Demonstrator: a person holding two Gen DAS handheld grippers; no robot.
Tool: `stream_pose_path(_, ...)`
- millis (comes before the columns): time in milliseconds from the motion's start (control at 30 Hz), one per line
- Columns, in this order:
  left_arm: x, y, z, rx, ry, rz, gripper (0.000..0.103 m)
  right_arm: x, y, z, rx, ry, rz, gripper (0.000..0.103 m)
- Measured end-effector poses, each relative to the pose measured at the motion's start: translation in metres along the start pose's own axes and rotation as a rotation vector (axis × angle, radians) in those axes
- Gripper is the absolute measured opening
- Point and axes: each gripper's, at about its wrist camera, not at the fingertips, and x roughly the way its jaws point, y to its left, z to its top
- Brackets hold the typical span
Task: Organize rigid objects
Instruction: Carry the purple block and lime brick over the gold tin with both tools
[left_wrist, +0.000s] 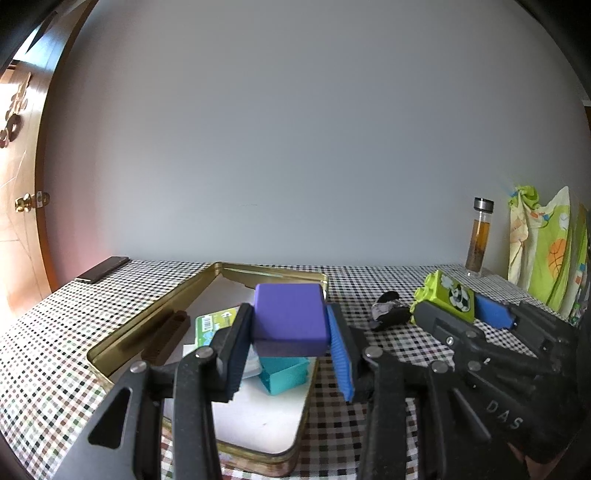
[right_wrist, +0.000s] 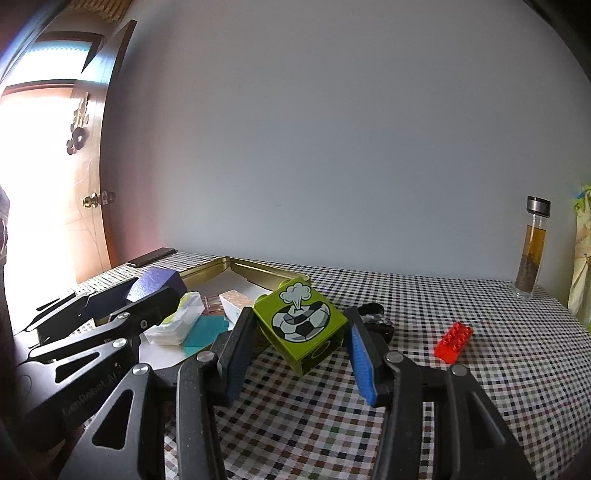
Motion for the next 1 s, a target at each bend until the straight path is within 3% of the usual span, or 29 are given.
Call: stream_pose_path(1000,-0.012,0.037,-0.001,-0.070,-0.040,0.047,0.039,0.006,0.034,0.004,-0.030,0.004,0.074,0.051)
